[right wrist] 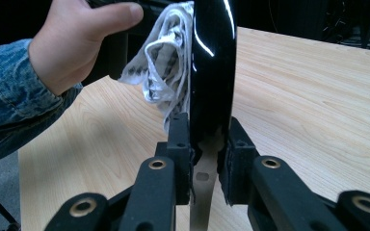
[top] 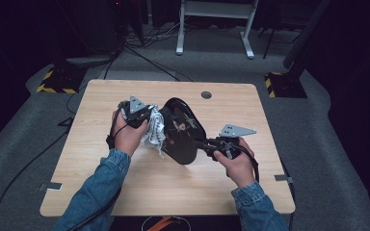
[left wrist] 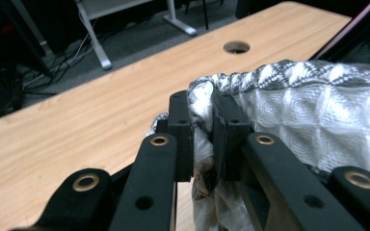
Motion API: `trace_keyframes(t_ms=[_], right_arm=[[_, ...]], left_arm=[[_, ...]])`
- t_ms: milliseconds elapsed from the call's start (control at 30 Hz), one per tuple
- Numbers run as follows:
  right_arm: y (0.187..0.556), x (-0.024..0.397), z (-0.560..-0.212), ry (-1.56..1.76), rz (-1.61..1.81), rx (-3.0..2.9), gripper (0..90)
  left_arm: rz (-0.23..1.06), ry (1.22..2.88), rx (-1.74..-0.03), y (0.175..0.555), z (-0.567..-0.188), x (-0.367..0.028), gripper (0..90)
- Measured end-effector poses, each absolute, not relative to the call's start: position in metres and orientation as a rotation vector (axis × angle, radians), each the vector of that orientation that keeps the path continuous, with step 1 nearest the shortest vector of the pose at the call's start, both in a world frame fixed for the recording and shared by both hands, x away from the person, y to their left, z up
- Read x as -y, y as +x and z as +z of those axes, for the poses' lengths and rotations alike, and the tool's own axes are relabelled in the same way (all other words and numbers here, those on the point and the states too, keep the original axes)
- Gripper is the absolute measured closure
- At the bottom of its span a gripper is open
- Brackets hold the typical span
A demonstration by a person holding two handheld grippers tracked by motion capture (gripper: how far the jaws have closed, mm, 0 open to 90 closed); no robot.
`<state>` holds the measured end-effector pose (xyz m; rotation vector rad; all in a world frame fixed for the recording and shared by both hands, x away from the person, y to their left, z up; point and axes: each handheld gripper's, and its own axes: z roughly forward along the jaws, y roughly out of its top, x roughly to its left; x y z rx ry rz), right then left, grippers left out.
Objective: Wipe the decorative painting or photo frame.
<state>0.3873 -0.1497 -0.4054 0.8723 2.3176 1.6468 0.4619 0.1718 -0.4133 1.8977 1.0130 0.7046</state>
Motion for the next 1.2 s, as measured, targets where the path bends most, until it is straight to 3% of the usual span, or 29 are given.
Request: trace_keyframes(t_ms=[1200], right_arm=[[0.39,0.149,-0.406,0.88,1.653,-2.313,78.1]], left_arm=[[0.547,2.041,-1.12,0.448,-0.476,-0.17,80.3]])
